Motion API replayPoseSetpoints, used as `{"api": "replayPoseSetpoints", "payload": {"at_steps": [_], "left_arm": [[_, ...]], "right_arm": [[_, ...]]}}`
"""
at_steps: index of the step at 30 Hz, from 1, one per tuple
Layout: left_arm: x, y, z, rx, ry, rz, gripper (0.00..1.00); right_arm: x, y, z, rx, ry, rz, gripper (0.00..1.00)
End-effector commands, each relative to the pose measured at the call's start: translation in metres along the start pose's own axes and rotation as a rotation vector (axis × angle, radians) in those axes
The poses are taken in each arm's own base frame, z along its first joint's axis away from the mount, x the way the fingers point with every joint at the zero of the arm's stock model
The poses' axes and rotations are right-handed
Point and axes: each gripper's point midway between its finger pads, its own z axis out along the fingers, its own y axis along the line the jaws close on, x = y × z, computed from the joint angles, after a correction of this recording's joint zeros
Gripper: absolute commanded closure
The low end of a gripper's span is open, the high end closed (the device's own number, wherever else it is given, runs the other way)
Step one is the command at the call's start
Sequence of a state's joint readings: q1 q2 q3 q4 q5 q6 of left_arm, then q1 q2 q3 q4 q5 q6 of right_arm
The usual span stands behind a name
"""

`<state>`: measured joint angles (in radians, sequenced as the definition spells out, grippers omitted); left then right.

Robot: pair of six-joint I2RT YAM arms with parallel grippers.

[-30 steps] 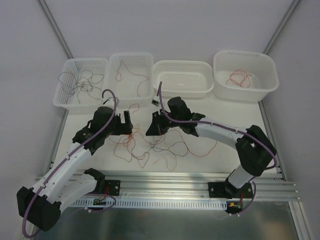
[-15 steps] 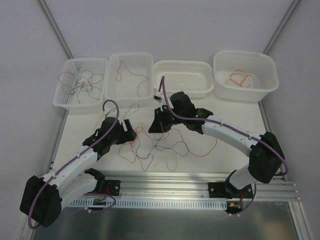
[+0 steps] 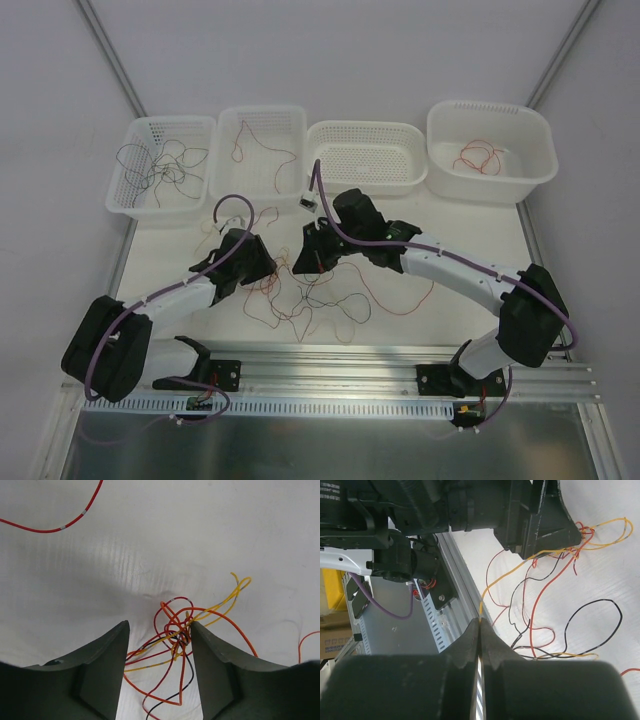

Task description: Untangle the cables

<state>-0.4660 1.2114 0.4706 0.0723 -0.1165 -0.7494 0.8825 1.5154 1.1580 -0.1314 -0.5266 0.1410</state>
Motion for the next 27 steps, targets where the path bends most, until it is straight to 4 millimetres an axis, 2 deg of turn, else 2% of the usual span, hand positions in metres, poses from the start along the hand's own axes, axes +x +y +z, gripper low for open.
{"api": "replayPoseSetpoints", "payload": {"at_steps": [1,3,6,7,9,10,11,13,14,15,16,17,18,20,21,22,23,26,27], "left_arm": [[-0.016,-0.012,0.007,0.002,-0.062,-0.077,0.5],[-0.013,-0.012,0.013,-0.009,-0.042,-0.083,0.55],[-0.008,-0.009,0.018,-0.028,-0.025,-0.086,0.71],[-0.008,-0.008,0.019,-0.035,-0.026,-0.087,0.84],[-0.009,-0.004,0.019,-0.049,-0.034,-0.084,0.96],[-0.009,-0.003,0.018,-0.051,-0.039,-0.081,1.0],[-0.009,-0.002,0.017,-0.054,-0.04,-0.066,1.0],[-0.014,0.002,0.012,-0.07,-0.059,-0.051,1.0],[-0.017,0.005,0.009,-0.082,-0.067,-0.024,1.0],[-0.022,0.005,0.004,-0.086,-0.088,-0.017,1.0],[-0.022,0.016,0.0,-0.131,-0.093,0.013,1.0],[-0.031,0.013,-0.004,-0.125,-0.122,0.018,1.0],[-0.03,0.023,-0.008,-0.158,-0.115,0.024,1.0],[-0.035,0.031,-0.016,-0.186,-0.115,0.029,1.0],[-0.037,0.033,-0.019,-0.191,-0.115,0.024,1.0],[-0.042,0.039,-0.021,-0.205,-0.12,0.011,1.0],[-0.044,0.041,-0.026,-0.208,-0.113,0.009,1.0],[-0.059,0.051,-0.036,-0.246,-0.13,-0.008,1.0],[-0.057,0.059,-0.041,-0.281,-0.107,-0.009,1.0]], "right_arm": [[-0.018,0.017,-0.007,-0.029,-0.06,-0.038,0.99],[-0.019,0.02,-0.007,-0.033,-0.062,-0.038,0.99],[-0.019,0.02,-0.01,-0.026,-0.065,-0.047,0.99],[-0.02,0.021,-0.012,-0.019,-0.07,-0.064,0.99],[-0.02,0.015,-0.02,0.03,-0.07,-0.075,0.99],[-0.025,0.01,-0.025,0.068,-0.083,-0.101,0.99],[-0.02,0.004,-0.031,0.102,-0.066,-0.094,0.99],[-0.03,-0.01,-0.053,0.184,-0.097,-0.09,0.99],[-0.031,-0.023,-0.068,0.261,-0.096,-0.086,0.99],[-0.042,-0.032,-0.091,0.311,-0.145,-0.078,0.99],[-0.048,-0.039,-0.106,0.358,-0.172,-0.065,0.99],[-0.05,-0.044,-0.123,0.394,-0.178,-0.068,0.99],[-0.06,-0.058,-0.148,0.448,-0.231,-0.036,0.99],[-0.069,-0.058,-0.188,0.494,-0.301,-0.014,0.99],[-0.076,-0.071,-0.214,0.555,-0.349,0.02,0.99],[-0.079,-0.071,-0.234,0.587,-0.386,0.023,0.99],[-0.082,-0.078,-0.261,0.648,-0.428,0.056,0.99],[-0.085,-0.078,-0.303,0.71,-0.509,0.079,0.99],[-0.088,-0.082,-0.326,0.758,-0.562,0.107,0.99]]}}
